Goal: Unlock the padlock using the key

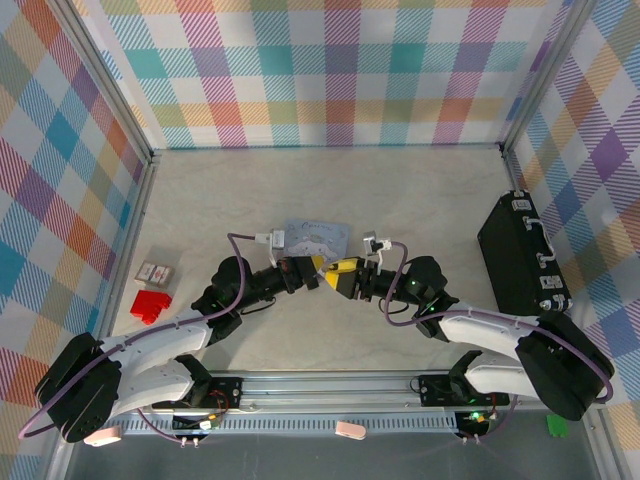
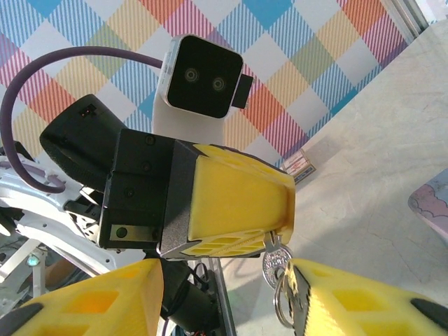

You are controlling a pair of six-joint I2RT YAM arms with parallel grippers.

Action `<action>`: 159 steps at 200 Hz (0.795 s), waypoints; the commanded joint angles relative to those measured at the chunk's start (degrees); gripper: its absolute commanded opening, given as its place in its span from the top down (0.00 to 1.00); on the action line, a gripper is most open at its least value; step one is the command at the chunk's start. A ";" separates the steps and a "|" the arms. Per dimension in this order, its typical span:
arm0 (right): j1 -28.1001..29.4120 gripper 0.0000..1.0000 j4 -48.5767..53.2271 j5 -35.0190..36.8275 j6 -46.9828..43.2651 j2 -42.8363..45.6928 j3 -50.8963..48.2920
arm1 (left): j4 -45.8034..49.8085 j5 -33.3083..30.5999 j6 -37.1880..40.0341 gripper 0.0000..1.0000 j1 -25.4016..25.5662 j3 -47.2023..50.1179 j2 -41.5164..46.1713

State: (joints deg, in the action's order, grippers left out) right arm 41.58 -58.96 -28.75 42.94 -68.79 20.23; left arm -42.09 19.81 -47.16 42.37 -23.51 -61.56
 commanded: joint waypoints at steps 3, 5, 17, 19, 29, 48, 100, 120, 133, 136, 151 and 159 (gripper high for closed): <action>-0.45 0.50 1.28 3.16 0.61 0.29 -0.76 | -5.09 2.34 -0.46 1.00 1.33 -2.50 0.12; -0.47 0.50 1.29 3.33 0.64 0.34 -0.80 | -5.11 2.34 -0.34 1.00 1.36 -2.51 0.12; -0.46 0.50 2.12 4.28 0.52 0.88 -0.84 | -4.94 2.25 -0.18 1.00 1.40 -2.51 0.12; -0.47 0.50 2.28 4.38 0.51 0.93 -0.86 | -4.94 2.25 -0.10 1.00 1.38 -2.51 0.12; -0.55 0.49 2.82 5.04 0.53 1.43 -0.97 | -4.72 2.17 0.11 1.00 1.38 -2.51 0.12; -0.54 0.49 3.85 5.72 1.02 2.08 -0.89 | -4.56 1.90 0.37 1.00 1.36 -2.42 0.12; -0.54 0.56 -6.33 -3.07 8.78 -3.67 1.11 | -4.79 1.12 0.68 1.00 1.43 -2.77 -0.11; -0.54 0.60 -12.22 -4.01 11.84 -6.66 1.08 | -5.11 1.19 0.63 1.00 1.42 -2.84 -0.34; -0.47 0.64 -12.92 -4.29 12.17 -7.61 1.56 | -5.25 1.20 0.62 1.00 1.49 -2.86 -0.26; -0.45 0.64 -13.12 -4.25 12.25 -7.73 1.57 | -5.22 1.19 0.58 1.00 1.56 -2.86 -0.25; -0.45 0.66 -13.57 -3.36 11.92 -7.57 1.23 | -5.13 1.34 0.58 1.00 1.49 -2.86 -0.19; -0.45 0.67 -12.34 -2.88 11.27 -6.97 1.22 | -4.92 1.22 0.61 1.00 1.57 -2.86 -0.06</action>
State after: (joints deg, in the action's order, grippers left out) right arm 41.21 -67.35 -31.09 53.32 -76.36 20.03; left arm -43.70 20.71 -47.11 43.44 -24.45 -61.87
